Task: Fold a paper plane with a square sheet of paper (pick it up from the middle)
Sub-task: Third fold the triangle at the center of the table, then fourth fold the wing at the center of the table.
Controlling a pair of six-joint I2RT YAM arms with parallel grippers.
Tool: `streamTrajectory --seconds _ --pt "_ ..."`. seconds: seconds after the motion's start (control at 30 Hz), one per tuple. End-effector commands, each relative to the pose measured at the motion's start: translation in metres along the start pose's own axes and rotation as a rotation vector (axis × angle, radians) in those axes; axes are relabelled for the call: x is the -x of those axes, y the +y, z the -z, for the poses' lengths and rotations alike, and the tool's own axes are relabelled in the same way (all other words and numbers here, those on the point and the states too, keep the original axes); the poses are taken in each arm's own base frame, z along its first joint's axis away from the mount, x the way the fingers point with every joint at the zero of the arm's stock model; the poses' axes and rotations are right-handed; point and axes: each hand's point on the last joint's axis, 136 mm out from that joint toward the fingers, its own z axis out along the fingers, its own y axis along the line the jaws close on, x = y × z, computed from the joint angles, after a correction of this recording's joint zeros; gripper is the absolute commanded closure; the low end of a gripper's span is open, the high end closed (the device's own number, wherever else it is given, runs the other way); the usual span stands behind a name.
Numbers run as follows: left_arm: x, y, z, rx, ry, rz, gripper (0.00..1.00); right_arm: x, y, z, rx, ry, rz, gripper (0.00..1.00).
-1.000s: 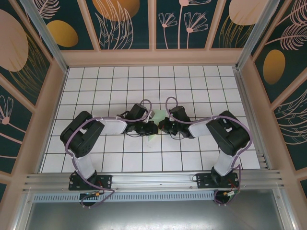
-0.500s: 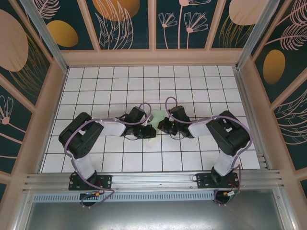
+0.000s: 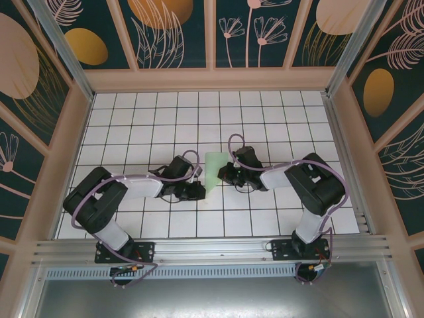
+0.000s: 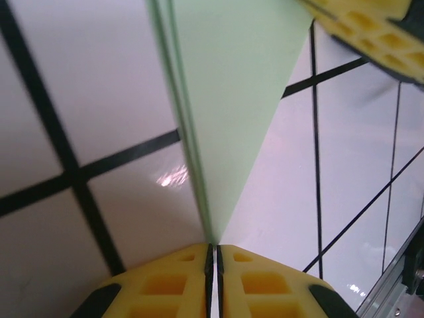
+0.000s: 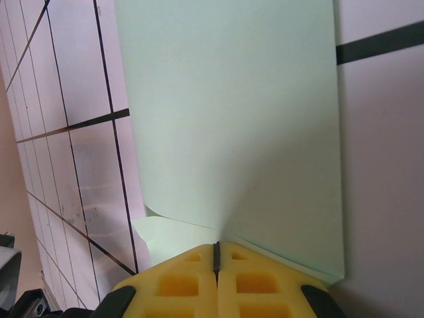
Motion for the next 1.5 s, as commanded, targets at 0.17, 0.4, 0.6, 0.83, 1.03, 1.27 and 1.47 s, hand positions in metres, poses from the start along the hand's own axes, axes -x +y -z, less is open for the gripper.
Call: streamTrajectory --seconds 0.17,0.4,0.6,0.83,1.03,1.27,1.47 --pt "0.027 -0.017 0.038 0.065 -0.151 -0.037 0.85 -0.026 -0.022 0.013 -0.107 -0.014 -0.078 0.93" --pt "0.056 -0.053 0.033 -0.051 -0.179 -0.077 0.84 -0.024 0.011 0.037 -0.038 -0.083 -0.067 0.9" --pt "0.065 -0.066 0.021 -0.105 -0.154 -0.087 0.82 -0.008 0.005 0.071 -0.064 -0.178 -0.05 0.82" --pt "0.067 -0.051 0.007 -0.046 -0.134 -0.062 0.83 -0.003 -0.016 0.079 -0.025 -0.164 -0.092 0.69" --pt "0.064 -0.038 -0.004 -0.014 -0.115 -0.047 0.84 -0.006 -0.012 0.069 0.005 -0.116 -0.089 0.65" --pt "0.065 -0.015 -0.018 0.067 -0.111 -0.028 0.85 -0.01 -0.004 0.055 0.029 -0.072 -0.077 0.62" --pt "0.06 -0.001 -0.022 0.119 -0.106 -0.017 0.86 -0.01 -0.001 0.046 0.027 -0.051 -0.072 0.61"
